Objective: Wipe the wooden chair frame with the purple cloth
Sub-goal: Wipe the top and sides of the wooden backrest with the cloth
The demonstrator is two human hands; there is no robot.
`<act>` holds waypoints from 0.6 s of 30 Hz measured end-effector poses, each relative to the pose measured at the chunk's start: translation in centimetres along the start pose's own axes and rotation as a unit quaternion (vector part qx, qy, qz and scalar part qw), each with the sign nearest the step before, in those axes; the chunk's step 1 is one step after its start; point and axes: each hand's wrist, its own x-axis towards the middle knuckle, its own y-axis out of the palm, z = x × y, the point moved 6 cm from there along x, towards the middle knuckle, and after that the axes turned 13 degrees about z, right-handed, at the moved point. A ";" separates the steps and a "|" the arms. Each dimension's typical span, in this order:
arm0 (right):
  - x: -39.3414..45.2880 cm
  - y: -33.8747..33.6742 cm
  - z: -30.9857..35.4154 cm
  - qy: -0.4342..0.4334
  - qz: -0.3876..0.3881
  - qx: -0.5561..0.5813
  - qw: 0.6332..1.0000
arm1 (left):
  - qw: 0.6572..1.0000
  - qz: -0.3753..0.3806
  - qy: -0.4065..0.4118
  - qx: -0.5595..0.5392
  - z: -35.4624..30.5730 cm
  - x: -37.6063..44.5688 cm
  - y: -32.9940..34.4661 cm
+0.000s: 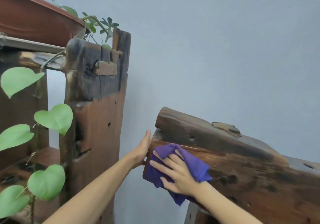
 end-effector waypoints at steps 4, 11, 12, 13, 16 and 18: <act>3.3 -7.9 -6.0 0.063 -0.036 -0.126 0.989 | 0.984 -0.029 0.054 -0.166 -0.1 1.9 0.1; 3.7 -5.3 -5.1 0.307 -0.154 -0.123 0.931 | 0.980 -0.042 0.066 -0.182 0.9 2.7 -0.1; 3.6 -4.3 -4.0 0.289 -0.150 -0.138 0.935 | 0.979 -0.044 0.074 -0.184 1.0 2.7 -0.2; 3.3 -3.4 -3.1 0.261 -0.145 -0.145 0.943 | 0.978 -0.052 0.081 -0.187 1.1 2.6 -0.3; 2.3 -1.2 -0.6 0.127 -0.102 -0.137 0.977 | 0.975 -0.075 0.088 -0.190 1.3 2.3 -0.5; 0.8 0.1 0.3 0.038 -0.055 -0.079 0.995 | 0.977 -0.079 0.073 -0.183 1.6 2.4 -0.5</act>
